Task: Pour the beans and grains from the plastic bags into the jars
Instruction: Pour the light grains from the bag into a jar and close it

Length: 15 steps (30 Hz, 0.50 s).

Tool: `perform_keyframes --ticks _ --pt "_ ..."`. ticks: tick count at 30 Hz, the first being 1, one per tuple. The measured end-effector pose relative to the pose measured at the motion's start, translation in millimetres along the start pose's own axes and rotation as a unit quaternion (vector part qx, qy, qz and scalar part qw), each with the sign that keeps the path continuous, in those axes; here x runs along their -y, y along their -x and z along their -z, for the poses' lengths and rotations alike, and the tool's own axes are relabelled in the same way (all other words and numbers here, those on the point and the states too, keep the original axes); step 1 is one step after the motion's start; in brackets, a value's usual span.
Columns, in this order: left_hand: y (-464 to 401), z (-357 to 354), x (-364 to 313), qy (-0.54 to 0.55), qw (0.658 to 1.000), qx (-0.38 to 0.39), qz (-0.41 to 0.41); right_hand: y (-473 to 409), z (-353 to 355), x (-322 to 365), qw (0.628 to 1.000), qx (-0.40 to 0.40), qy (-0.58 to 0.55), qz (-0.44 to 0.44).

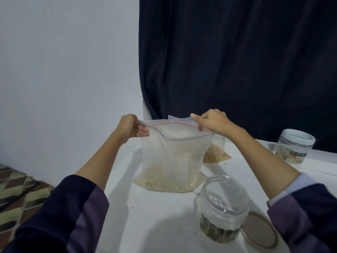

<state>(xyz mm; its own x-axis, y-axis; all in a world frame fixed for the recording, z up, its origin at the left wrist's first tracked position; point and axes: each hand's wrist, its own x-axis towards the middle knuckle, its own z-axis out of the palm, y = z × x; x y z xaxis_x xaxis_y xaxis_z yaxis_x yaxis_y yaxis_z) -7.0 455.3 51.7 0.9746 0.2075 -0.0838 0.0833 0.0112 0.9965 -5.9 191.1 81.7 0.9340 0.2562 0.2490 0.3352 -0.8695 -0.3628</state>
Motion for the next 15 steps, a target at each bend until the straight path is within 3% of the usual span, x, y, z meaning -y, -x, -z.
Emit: perform_keyframes --ticks 4,8,12,15 --pt "5.3 1.2 1.6 -0.088 0.995 0.017 -0.053 -23.0 -14.6 31.4 0.996 0.013 0.057 0.073" --pt "10.5 -0.3 -1.1 -0.16 0.978 -0.004 -0.136 -35.5 -33.3 65.3 0.991 0.073 0.07 0.089" --pt "13.6 -3.9 -6.4 -0.159 0.97 0.003 -0.185 -44.5 -43.3 71.4 0.984 0.152 0.074 0.062" --pt "12.2 -6.5 -7.9 -0.138 0.97 -0.011 -0.198 -45.7 -39.5 70.7 0.985 0.158 0.023 0.056"
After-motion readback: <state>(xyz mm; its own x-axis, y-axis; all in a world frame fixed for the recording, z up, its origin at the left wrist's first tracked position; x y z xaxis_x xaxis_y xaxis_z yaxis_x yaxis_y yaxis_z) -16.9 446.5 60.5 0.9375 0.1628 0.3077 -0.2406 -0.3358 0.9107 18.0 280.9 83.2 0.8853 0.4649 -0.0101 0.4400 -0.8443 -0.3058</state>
